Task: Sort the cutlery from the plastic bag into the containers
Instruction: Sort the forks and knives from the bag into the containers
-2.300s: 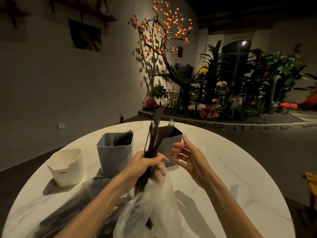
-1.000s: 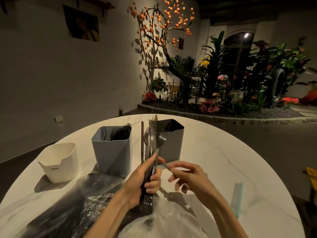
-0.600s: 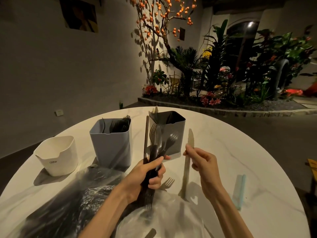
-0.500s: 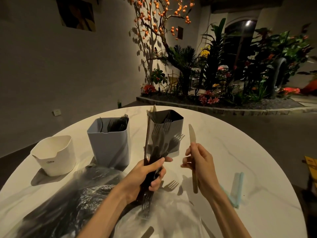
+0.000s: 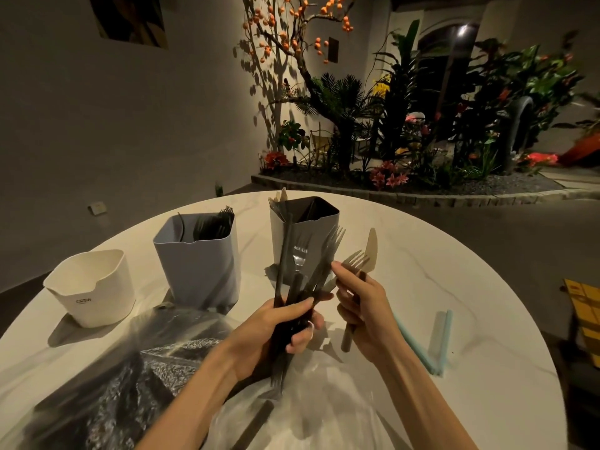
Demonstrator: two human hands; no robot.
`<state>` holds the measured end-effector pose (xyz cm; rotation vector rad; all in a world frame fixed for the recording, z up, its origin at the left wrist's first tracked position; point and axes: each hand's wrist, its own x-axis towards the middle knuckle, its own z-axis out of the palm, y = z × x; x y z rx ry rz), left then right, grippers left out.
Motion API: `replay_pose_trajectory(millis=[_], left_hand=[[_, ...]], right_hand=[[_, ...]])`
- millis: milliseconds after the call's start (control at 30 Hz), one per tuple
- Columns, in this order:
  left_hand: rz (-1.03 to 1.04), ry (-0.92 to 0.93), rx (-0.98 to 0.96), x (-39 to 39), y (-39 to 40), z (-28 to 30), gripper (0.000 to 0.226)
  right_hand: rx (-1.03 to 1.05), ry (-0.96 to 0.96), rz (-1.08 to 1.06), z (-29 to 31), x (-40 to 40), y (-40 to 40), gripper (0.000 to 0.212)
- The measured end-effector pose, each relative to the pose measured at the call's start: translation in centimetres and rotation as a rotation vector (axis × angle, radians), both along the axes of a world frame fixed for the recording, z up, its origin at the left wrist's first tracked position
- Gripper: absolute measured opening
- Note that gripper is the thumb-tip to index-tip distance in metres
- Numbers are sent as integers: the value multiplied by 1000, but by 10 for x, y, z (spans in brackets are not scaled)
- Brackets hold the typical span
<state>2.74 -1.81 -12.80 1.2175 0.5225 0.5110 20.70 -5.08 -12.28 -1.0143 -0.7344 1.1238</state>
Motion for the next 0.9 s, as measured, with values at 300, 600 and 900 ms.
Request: replay_pose_trajectory(millis=[300, 600, 900], left_hand=[[133, -5, 1, 3, -1, 7, 34], [248, -29, -26, 3, 2, 4, 36], [320, -7, -121, 2, -3, 11, 28]], right_hand=[[-46, 17, -37, -5, 4, 4, 23], [9, 86, -192, 0, 7, 3, 30], [10, 35, -124, 4, 7, -4, 29]])
